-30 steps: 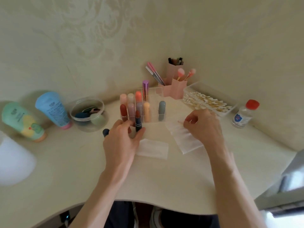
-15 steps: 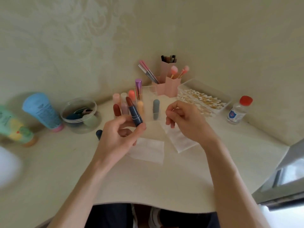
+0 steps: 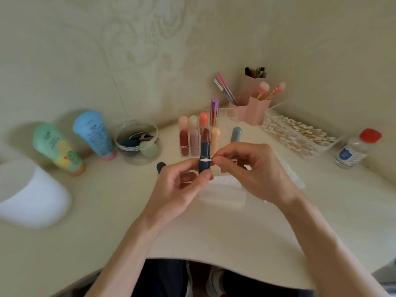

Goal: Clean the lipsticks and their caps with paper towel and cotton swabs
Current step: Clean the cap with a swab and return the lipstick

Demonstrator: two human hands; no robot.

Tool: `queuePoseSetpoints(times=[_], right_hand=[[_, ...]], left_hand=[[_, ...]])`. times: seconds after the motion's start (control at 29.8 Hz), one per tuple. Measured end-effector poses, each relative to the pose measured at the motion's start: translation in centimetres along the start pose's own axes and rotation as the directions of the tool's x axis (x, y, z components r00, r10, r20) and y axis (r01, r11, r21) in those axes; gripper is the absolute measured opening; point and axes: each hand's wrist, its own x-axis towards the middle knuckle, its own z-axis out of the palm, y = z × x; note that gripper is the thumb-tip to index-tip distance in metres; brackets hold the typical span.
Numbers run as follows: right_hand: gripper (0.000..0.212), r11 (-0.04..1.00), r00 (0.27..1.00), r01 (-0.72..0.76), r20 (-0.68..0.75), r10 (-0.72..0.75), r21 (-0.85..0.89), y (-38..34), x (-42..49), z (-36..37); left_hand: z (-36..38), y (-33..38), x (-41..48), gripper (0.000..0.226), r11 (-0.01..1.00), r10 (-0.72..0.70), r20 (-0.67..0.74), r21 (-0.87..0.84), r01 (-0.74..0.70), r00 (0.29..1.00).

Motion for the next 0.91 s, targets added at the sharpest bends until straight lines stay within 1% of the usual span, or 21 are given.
queuePoseSetpoints(times=[0.1,0.2,0.37,0.47,0.5,0.57,0.6,0.7,0.84,0.91], right_hand=[[0.007,1.0,1.0,0.005,-0.009,-0.005,0.001,-0.1,0.0,0.3],[0.016,1.0,1.0,0.005,-0.003,-0.005,0.024,-0.3,-0.1,0.5],[0.016,0.999,0.999,0.032,-0.012,-0.031,0.043,-0.5,-0.1,0.9],[0.02,0.998,0.999,0.045,-0.018,-0.044,0.054,-0.7,-0.2,1.1],[0.021,0.997,0.999,0.05,-0.017,-0.05,0.055,-0.7,-0.2,1.1],[0.021,0.997,0.998,0.054,-0.017,-0.053,0.056,-0.6,-0.2,1.1],[0.02,0.997,0.999,0.051,-0.017,-0.05,0.059,-0.5,-0.2,1.1],[0.017,0.997,0.999,0.04,-0.021,-0.038,0.063,-0.4,-0.1,1.1],[0.015,0.995,0.999,0.031,-0.01,-0.03,0.093,-0.5,-0.1,1.1],[0.016,0.996,0.999,0.038,-0.013,-0.037,0.078,-0.5,-0.2,1.1]], left_hand=[[0.0,0.0,-0.1,0.018,1.0,0.022,0.027,0.001,-0.022,0.999],[-0.1,0.0,-0.1,0.023,0.999,0.036,0.062,-0.005,-0.036,0.997],[-0.3,-0.5,0.0,0.023,0.997,0.061,0.011,0.05,-0.061,0.998],[-0.4,-0.4,0.1,0.014,0.997,0.074,0.001,-0.002,-0.074,0.997],[-0.3,-0.3,0.1,0.017,0.996,0.076,-0.015,-0.034,-0.077,0.997],[-0.1,-0.2,0.1,0.035,0.989,0.049,-0.068,-0.136,-0.058,0.997],[0.0,-0.2,0.1,0.038,0.984,0.028,-0.084,-0.175,-0.043,0.996],[-0.1,-0.2,0.1,0.031,0.98,0.011,-0.078,-0.197,-0.026,0.997],[-0.2,0.0,-0.1,0.021,0.979,0.044,-0.045,-0.195,-0.052,0.998],[-0.2,0.0,-0.1,0.02,0.983,0.065,-0.037,-0.168,-0.07,0.997]])
